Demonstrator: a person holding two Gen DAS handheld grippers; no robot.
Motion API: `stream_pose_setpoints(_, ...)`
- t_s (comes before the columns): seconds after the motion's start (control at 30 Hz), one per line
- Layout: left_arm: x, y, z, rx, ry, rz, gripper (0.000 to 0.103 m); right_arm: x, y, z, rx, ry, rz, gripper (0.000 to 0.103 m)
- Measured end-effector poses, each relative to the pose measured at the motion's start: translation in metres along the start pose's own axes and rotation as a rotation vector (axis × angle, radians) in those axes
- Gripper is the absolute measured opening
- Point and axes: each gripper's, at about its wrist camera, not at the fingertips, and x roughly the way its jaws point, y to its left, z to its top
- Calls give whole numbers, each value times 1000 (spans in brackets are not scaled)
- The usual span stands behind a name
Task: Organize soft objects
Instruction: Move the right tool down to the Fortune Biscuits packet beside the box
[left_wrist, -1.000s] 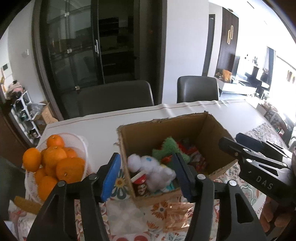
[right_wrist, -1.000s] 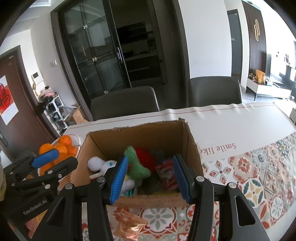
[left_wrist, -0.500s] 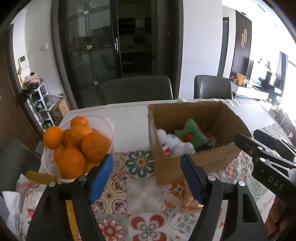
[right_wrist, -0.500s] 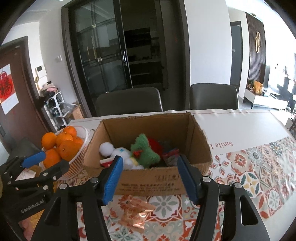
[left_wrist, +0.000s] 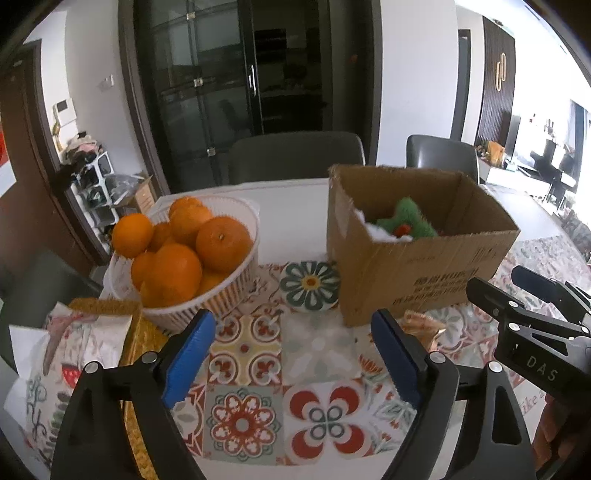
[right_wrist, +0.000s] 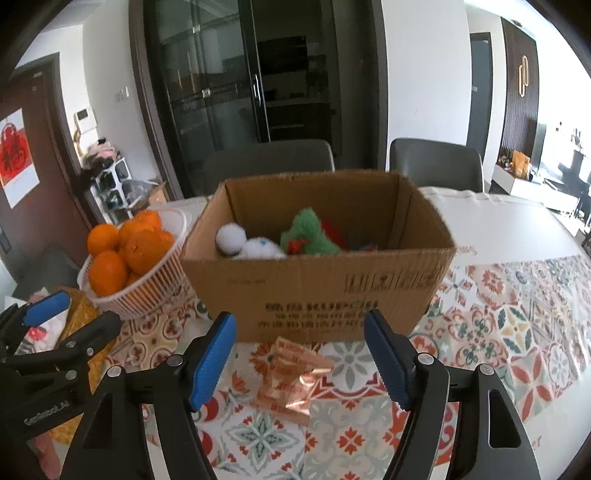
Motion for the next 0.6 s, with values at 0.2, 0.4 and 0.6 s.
stream_pose_setpoints(0.2,9,9,-18,-17,35,11,91,15,5,-15,-11,37,-4,73)
stream_pose_setpoints(0.4,23,13,-36,-25,81,27,92,36,7,-31,-5,89,5,73)
stream_pose_setpoints(0.6,40,13,-47,-19,122,32,92,55,4,-44,10,132,11,73)
